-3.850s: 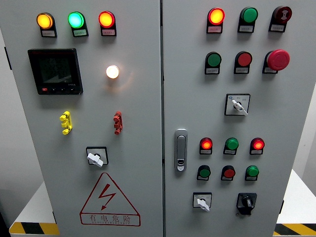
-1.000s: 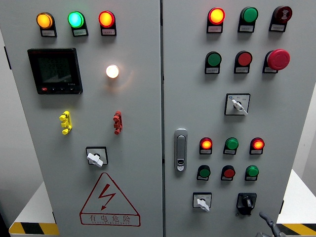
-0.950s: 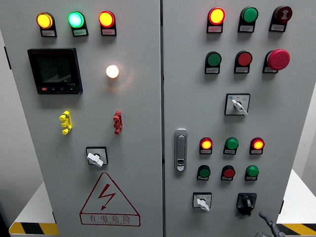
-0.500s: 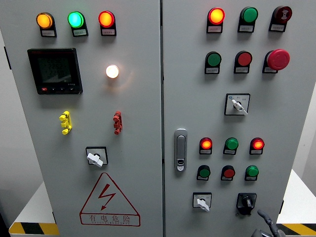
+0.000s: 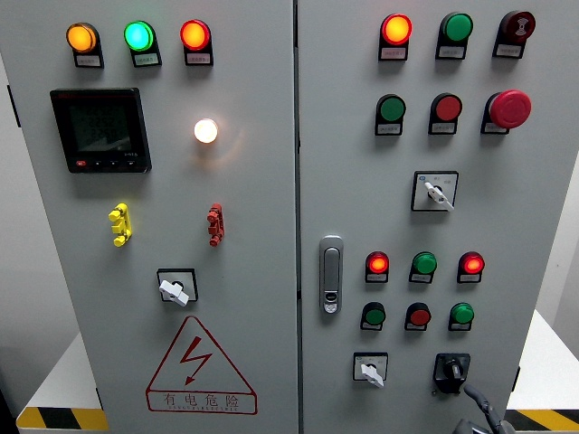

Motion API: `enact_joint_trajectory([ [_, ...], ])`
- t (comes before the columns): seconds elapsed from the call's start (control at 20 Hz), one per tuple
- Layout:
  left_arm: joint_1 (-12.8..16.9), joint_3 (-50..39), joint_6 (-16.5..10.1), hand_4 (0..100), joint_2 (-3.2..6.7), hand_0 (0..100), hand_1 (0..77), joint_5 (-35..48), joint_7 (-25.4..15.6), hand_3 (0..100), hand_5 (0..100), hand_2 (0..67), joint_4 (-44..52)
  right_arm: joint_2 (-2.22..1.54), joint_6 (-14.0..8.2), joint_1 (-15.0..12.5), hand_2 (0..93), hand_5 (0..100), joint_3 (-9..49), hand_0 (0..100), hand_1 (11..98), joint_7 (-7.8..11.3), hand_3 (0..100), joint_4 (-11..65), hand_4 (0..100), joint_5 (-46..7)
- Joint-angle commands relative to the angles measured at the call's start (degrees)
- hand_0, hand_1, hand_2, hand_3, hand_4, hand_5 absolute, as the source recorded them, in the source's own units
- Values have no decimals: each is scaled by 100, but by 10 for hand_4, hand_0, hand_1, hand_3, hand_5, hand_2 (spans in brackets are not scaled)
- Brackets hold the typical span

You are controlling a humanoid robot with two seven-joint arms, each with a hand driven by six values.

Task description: Trip black knob to open circuit

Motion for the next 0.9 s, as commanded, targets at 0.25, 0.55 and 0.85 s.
enact_joint_trajectory([
  [0.25,0,0,0,97,0,0,0,0,0,263,86,195,0,0,7,0,10,1000,-150,1000,782,-13,892,11,939,0],
  [0.55,0,0,0,97,0,0,0,0,0,263,86,195,0,0,7,0,16,1000,-255,1000,777,-40,893,11,939,0],
  [0.85,0,0,0,97,0,0,0,0,0,263,86,194,0,0,7,70,21,1000,-282,1000,773,-40,894,-6,938,0],
])
